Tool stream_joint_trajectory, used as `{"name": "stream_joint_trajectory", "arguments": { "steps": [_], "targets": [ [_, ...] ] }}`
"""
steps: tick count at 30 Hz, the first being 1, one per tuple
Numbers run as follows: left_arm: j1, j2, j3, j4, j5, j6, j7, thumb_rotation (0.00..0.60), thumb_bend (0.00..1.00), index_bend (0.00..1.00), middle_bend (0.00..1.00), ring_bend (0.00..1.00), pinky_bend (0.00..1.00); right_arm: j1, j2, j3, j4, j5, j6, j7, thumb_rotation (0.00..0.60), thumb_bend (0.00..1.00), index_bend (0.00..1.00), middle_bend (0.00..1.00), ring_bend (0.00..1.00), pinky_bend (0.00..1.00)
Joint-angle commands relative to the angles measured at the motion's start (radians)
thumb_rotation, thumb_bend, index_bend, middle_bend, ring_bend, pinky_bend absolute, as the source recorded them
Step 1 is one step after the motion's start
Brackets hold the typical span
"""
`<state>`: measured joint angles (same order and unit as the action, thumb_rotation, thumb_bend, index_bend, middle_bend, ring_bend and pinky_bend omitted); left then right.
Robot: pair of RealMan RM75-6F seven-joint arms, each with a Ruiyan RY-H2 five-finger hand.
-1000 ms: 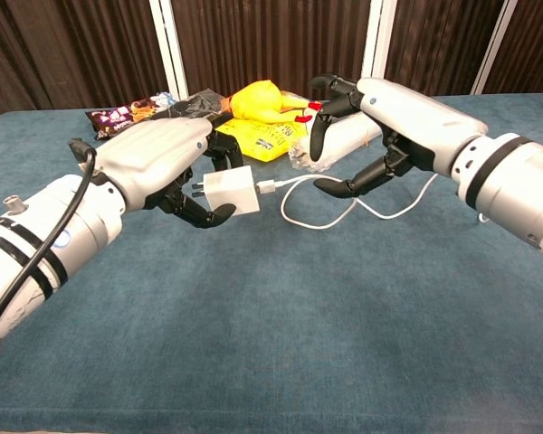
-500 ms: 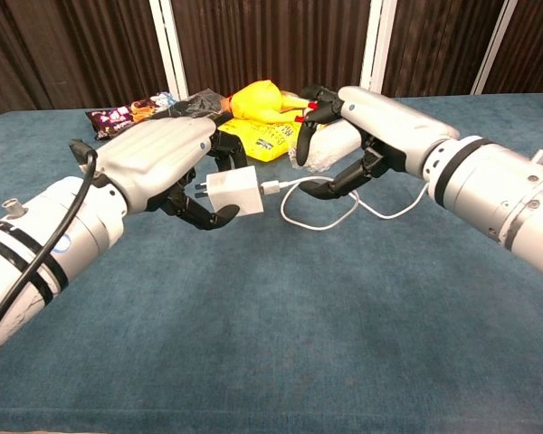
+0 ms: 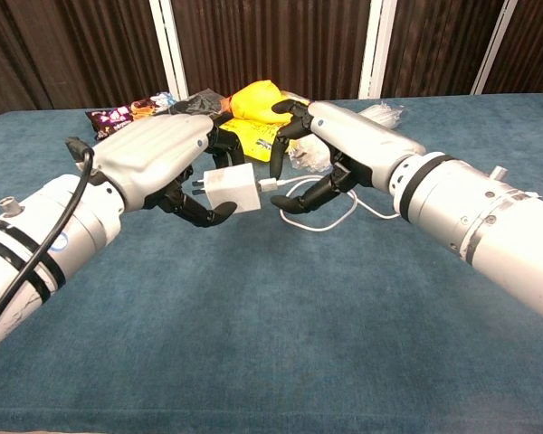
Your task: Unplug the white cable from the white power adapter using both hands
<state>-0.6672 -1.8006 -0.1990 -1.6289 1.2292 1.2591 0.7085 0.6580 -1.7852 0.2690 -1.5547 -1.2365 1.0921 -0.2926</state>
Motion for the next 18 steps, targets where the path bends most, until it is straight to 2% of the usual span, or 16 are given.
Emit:
{"name": "stream_joint_trajectory", "arguments": {
  "steps": [1, 7, 18],
  "targets": [
    [-0.001, 0.001, 0.000, -0.001, 0.000, -0.001, 0.000, 0.600, 0.56, 0.79, 0.87, 1.00, 1.00, 0.005, -0.004, 0.001, -0.001, 0.002, 0.003, -0.002, 0.600, 0.42, 0.65, 0.11, 0.00, 0.00],
    [-0.013, -0.004, -0.011, 0.009, -0.004, -0.012, -0.004, 0.600, 0.56, 0.79, 0.87, 1.00, 1.00, 0.015, -0.011, 0.004, 0.001, 0.010, 0.012, -0.019, 0.600, 0.44, 0.66, 0.12, 0.00, 0.00],
    [-0.007, 0.000, 0.004, -0.007, 0.011, 0.002, -0.002, 0.600, 0.56, 0.79, 0.87, 1.00, 1.00, 0.025, -0.012, 0.007, 0.002, 0.032, 0.016, -0.022, 0.600, 0.45, 0.67, 0.12, 0.00, 0.00]
  ]
}}
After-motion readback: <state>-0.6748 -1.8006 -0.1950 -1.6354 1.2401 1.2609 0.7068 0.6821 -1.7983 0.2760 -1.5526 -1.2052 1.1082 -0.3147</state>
